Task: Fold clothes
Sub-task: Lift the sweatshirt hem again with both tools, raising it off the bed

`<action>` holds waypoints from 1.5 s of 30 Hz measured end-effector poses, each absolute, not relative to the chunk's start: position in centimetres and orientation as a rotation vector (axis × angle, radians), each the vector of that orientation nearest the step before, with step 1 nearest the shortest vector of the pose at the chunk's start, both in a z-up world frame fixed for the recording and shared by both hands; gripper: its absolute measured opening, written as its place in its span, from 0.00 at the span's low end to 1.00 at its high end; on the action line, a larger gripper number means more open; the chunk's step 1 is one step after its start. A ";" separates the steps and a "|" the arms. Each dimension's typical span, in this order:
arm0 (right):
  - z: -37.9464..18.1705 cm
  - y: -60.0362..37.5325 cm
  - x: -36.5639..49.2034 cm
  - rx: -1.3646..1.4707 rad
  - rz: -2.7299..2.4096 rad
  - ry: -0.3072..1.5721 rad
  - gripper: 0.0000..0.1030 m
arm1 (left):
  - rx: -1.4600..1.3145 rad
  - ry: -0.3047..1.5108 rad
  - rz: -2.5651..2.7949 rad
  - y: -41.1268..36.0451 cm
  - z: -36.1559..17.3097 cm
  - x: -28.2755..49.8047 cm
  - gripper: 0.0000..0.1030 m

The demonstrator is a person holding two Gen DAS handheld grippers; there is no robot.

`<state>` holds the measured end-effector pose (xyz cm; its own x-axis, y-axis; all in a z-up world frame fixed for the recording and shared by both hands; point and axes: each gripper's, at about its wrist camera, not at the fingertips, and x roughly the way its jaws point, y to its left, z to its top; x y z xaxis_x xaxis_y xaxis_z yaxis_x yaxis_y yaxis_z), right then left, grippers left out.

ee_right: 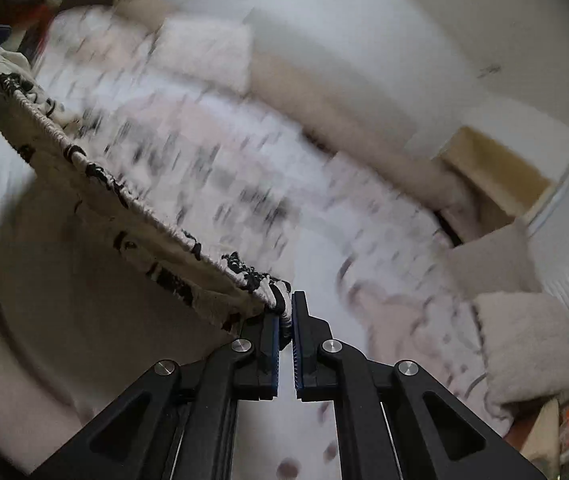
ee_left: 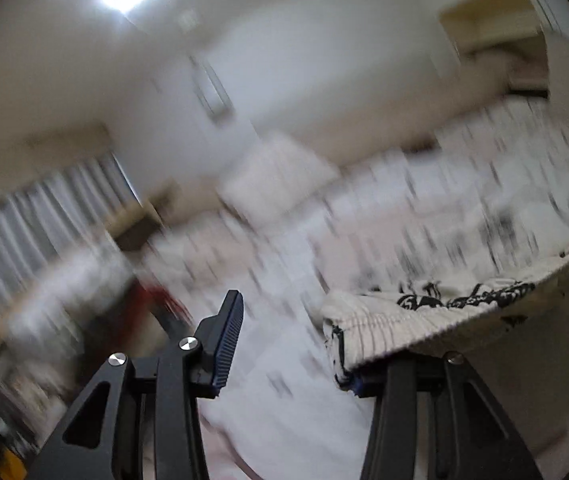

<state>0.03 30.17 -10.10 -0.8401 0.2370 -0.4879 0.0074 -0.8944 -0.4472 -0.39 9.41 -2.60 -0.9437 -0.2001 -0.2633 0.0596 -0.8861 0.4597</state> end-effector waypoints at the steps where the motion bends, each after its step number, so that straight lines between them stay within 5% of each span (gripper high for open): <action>1: -7.3 30.5 -0.4 -0.788 2.871 -0.562 0.04 | 0.388 -0.701 -2.887 9.1 -0.2 -0.5 0.44; 10: 18.5 34.9 1.1 -0.295 3.228 0.102 0.04 | 0.180 -0.857 -2.981 5.6 20.3 0.9 0.50; 14: 23.2 32.8 2.0 -0.232 3.210 -0.086 0.04 | 0.502 -1.018 -3.012 4.7 22.5 -1.2 0.53; 22: 21.7 30.7 -3.2 -0.438 3.138 -0.253 0.05 | 0.776 -1.372 -2.769 5.3 18.1 -6.4 0.54; 30: 20.4 28.6 -8.5 -0.621 3.048 -0.393 0.05 | 0.984 -1.252 -2.741 5.6 20.2 -13.0 0.54; 35: 19.3 29.5 -9.6 -0.839 3.099 -0.334 0.05 | 1.205 -1.403 -2.619 6.1 16.5 -13.1 0.54; 38: 16.8 29.2 -9.4 -1.006 3.083 -0.419 0.15 | 1.297 -1.485 -2.544 5.7 13.6 -12.1 0.54; 45: 15.7 27.4 -5.6 -1.121 3.075 -0.672 0.17 | 1.362 -1.652 -2.435 5.6 11.5 -9.8 0.54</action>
